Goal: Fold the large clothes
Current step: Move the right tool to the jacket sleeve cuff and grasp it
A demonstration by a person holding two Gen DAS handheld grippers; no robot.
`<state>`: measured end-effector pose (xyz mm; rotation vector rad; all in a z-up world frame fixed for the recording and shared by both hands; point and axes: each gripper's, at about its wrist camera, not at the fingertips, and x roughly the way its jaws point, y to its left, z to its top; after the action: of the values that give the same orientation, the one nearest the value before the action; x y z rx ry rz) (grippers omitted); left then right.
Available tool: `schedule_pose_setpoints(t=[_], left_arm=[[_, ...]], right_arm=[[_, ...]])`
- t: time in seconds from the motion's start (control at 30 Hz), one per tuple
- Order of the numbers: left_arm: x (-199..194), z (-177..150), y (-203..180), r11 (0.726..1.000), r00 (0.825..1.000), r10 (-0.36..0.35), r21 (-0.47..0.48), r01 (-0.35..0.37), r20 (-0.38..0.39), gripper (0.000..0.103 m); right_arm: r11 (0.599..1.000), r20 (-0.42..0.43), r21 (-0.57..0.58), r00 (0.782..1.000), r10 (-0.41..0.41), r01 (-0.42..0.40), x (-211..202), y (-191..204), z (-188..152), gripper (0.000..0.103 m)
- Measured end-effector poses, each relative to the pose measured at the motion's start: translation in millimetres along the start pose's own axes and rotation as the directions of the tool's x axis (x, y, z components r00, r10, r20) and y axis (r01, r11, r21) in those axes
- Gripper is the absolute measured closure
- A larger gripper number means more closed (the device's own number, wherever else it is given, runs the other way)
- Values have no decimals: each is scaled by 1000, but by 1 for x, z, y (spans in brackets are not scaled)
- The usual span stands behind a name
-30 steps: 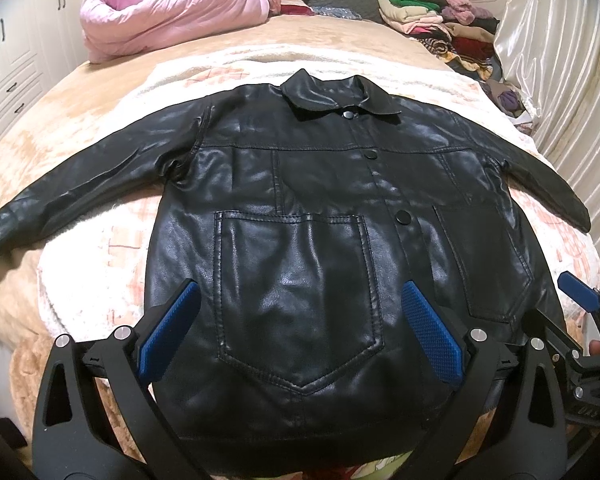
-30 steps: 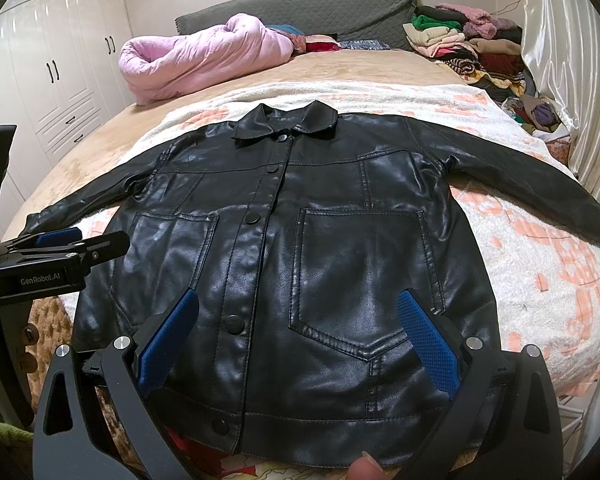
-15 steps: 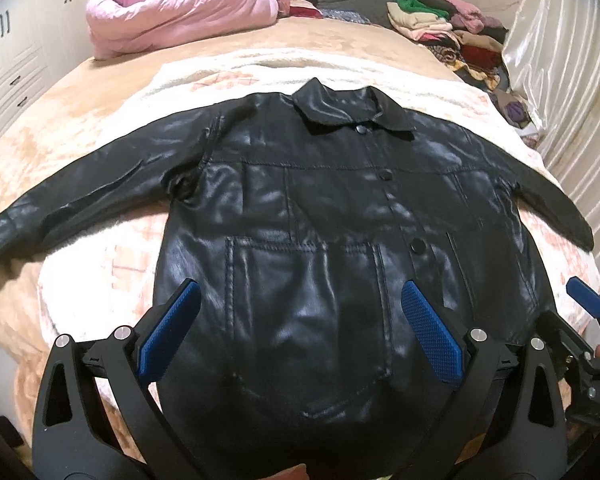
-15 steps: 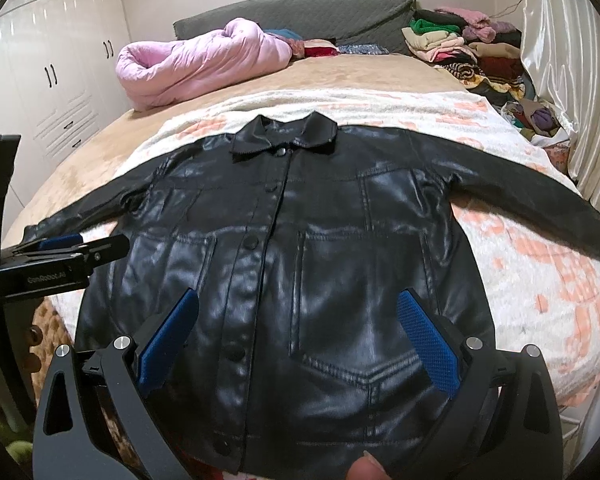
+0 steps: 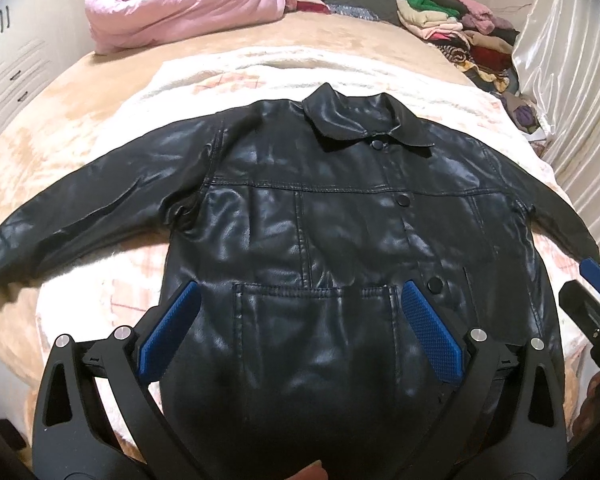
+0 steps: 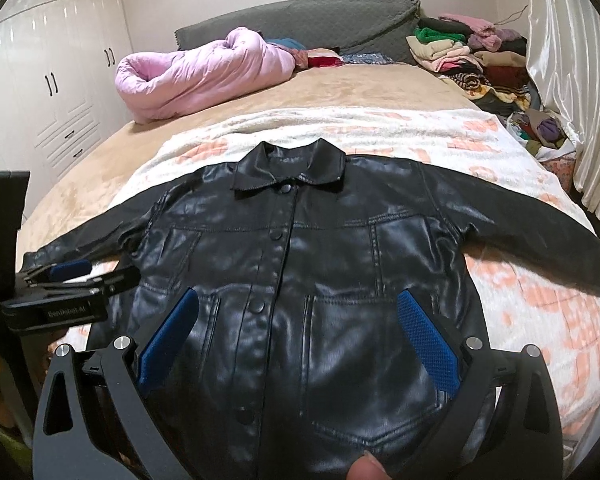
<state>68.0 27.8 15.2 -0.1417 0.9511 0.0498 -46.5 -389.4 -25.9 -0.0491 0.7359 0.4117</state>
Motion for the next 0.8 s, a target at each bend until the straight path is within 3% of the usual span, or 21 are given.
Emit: schedule_pose_setpoints(t=[0.47, 0.8], left_arm=[[22, 39, -19, 998, 998, -60, -4, 60, -4, 9], [46, 60, -36, 996, 996, -85, -2, 85, -29, 9]], right_arm=[[996, 14, 83, 999, -38, 36, 19, -37, 32, 4], [978, 34, 184, 994, -103, 95, 27, -91, 49, 4]])
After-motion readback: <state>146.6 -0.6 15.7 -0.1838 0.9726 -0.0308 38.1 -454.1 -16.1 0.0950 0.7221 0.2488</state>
